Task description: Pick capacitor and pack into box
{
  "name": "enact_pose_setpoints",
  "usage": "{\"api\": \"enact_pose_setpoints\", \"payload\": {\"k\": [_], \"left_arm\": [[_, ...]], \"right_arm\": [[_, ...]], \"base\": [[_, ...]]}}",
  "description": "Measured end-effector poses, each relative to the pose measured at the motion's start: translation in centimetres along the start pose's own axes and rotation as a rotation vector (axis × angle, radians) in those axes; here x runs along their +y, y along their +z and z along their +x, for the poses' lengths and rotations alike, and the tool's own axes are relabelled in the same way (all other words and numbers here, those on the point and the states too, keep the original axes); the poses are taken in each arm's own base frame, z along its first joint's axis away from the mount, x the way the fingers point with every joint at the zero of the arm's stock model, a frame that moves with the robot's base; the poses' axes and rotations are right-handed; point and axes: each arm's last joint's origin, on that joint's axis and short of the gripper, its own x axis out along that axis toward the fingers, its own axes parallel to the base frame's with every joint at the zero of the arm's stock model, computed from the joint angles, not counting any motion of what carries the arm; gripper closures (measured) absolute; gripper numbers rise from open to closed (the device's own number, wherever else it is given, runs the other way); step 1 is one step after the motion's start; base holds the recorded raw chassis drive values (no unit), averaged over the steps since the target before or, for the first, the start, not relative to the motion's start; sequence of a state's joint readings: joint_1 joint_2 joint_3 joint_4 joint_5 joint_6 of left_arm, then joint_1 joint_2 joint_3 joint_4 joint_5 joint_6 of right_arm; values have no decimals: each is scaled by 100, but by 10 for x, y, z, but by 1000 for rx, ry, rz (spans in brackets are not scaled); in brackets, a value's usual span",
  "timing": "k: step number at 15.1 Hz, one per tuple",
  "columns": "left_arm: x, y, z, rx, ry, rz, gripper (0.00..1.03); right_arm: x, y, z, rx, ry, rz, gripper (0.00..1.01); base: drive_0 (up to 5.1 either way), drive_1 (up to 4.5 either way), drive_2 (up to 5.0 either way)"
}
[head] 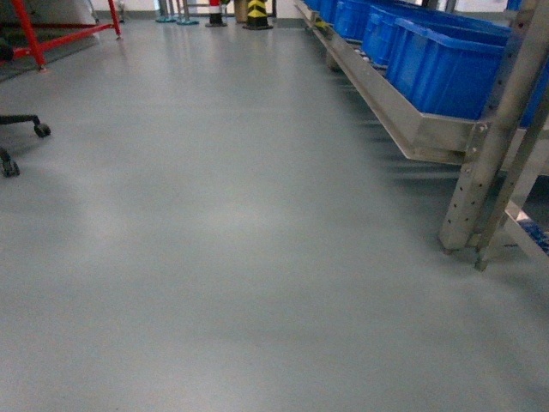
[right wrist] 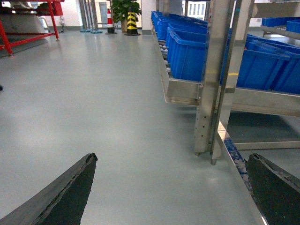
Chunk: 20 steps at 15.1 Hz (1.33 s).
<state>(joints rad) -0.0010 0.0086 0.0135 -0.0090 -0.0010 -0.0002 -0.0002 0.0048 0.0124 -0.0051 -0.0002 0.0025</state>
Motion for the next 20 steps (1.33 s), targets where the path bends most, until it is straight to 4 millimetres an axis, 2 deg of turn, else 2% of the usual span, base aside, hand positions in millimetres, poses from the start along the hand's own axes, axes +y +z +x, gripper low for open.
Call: {"api": "enact_pose_setpoints", "payload": {"k": [20], "left_arm": [[0, 0, 0, -2, 0, 0, 59]], "right_arm": [[0, 0, 0, 0, 0, 0, 3]], "base": [[-497, 248, 248]]}}
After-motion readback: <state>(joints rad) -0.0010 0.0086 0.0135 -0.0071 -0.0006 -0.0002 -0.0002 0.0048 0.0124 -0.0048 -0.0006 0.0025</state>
